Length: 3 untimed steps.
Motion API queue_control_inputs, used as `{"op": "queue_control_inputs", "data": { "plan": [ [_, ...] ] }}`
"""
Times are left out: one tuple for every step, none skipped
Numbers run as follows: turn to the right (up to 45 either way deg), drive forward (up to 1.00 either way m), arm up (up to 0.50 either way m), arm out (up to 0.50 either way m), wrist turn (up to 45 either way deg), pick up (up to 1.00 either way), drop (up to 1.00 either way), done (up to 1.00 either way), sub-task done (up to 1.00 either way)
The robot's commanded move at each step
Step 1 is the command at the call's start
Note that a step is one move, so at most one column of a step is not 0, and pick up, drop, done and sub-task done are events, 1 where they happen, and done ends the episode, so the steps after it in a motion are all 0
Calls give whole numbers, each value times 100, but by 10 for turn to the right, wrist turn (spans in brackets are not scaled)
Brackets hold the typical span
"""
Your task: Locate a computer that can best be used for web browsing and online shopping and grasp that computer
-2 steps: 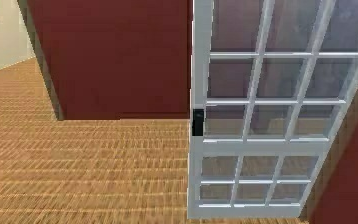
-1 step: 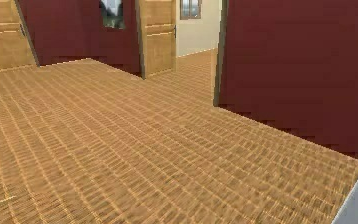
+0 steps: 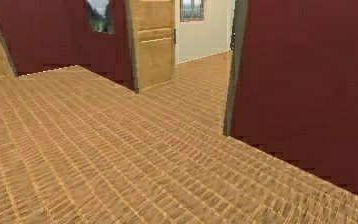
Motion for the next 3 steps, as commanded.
{"op": "queue_control_inputs", "data": {
  "plan": [
    [390,0,0,0,0,0,0,0,0],
    [0,90,0,0,0,0,0,0,0],
    [450,0,0,0,0,0,0,0,0]
  ]
}}
